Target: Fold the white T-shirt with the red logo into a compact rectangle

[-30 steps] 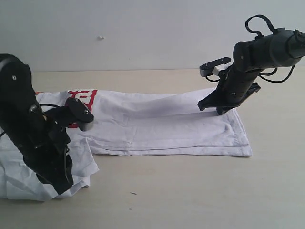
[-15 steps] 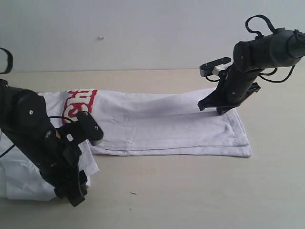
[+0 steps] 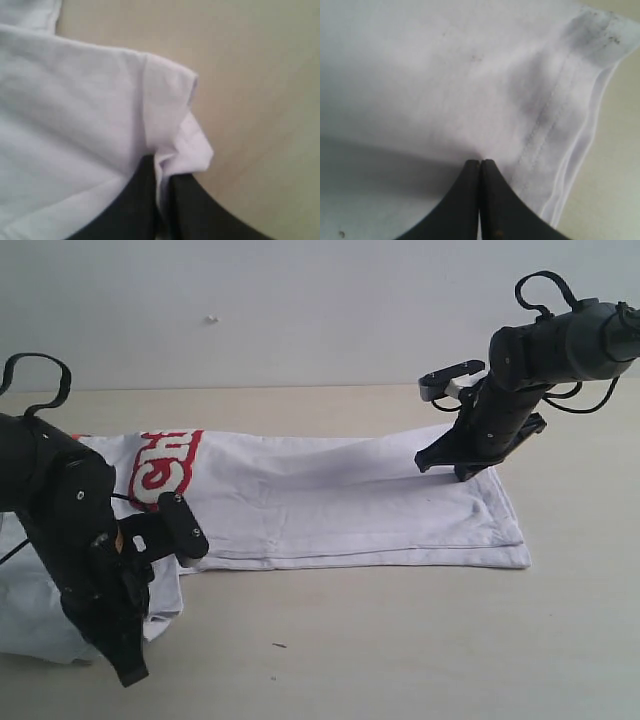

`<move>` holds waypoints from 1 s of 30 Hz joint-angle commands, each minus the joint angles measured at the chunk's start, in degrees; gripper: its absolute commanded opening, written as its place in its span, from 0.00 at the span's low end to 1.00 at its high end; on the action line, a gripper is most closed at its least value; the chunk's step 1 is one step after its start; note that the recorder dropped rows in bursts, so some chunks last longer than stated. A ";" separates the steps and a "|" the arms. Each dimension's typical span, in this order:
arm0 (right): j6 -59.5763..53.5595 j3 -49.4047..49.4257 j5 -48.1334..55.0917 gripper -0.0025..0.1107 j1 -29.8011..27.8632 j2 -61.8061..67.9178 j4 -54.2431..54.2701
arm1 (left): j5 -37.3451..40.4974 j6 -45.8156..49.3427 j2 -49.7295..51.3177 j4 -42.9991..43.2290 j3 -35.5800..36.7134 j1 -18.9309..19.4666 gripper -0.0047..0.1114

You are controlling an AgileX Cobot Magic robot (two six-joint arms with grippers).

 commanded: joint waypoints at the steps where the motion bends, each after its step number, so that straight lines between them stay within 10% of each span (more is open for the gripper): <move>1: -0.55 0.61 1.77 0.02 -0.52 1.64 -0.84 | 11.51 -0.05 -1.07 1.20 -3.01 -2.14 0.04; 7: -0.93 0.61 1.90 0.02 -0.52 1.64 0.73 | 9.25 4.81 -6.57 7.57 -6.55 -6.47 0.04; 17: -3.40 0.61 1.99 0.02 -0.52 1.64 3.31 | -6.71 3.95 -6.97 49.98 -6.56 -6.13 0.04; 25: -3.53 0.61 1.78 0.02 -0.52 1.64 3.63 | -21.41 3.82 -1.26 69.79 -6.56 -0.72 0.04; 30: -4.46 0.61 0.68 0.02 -0.52 1.64 3.63 | -23.74 0.23 2.32 70.34 -6.56 2.07 0.27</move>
